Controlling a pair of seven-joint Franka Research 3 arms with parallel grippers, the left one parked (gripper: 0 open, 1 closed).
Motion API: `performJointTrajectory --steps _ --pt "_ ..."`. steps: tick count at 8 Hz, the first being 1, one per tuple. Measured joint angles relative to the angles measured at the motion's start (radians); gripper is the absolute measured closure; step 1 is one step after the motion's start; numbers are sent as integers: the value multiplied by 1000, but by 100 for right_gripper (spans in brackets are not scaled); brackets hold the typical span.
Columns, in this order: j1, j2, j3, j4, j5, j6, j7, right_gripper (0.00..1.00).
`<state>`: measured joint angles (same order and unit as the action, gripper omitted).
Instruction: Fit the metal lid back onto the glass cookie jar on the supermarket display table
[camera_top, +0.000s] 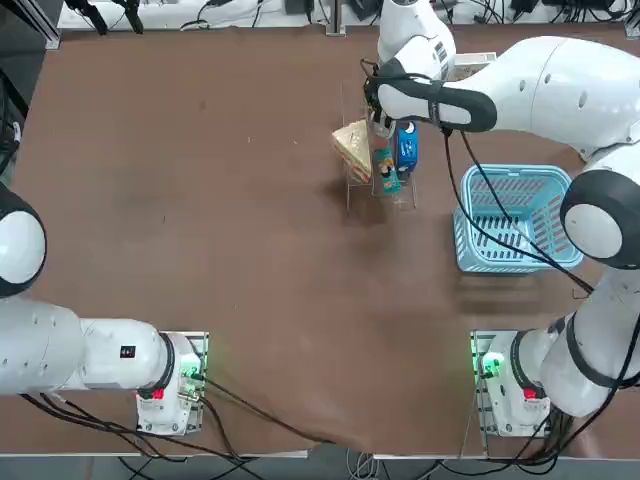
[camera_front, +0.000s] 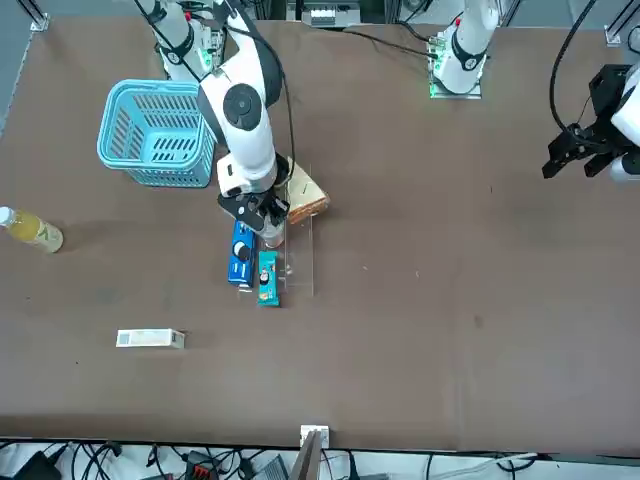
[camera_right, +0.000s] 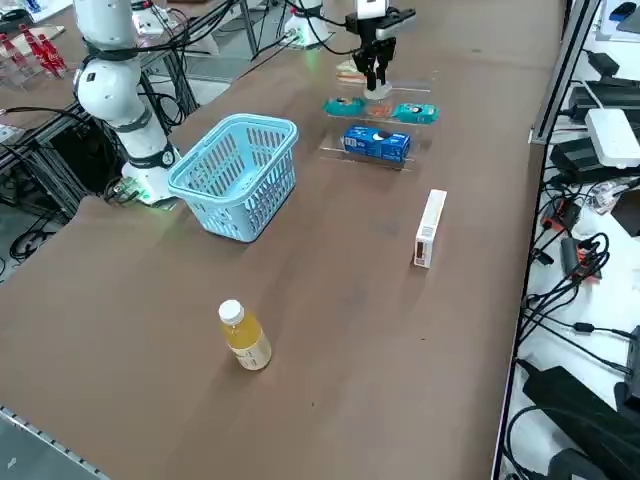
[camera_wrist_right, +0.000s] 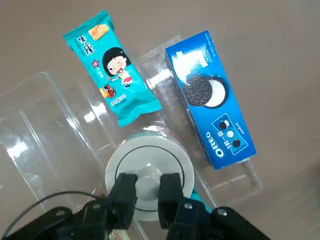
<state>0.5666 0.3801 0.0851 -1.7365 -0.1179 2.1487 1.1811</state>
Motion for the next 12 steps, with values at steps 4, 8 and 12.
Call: performJointTrajectory --steps 4,8,12 --pt "0 6 0 -6 -12 -6 0 39" --pt "-1 8 -4 2 -44 -5 1 23" --pt "-3 4 -9 54 -45 -4 1 22"
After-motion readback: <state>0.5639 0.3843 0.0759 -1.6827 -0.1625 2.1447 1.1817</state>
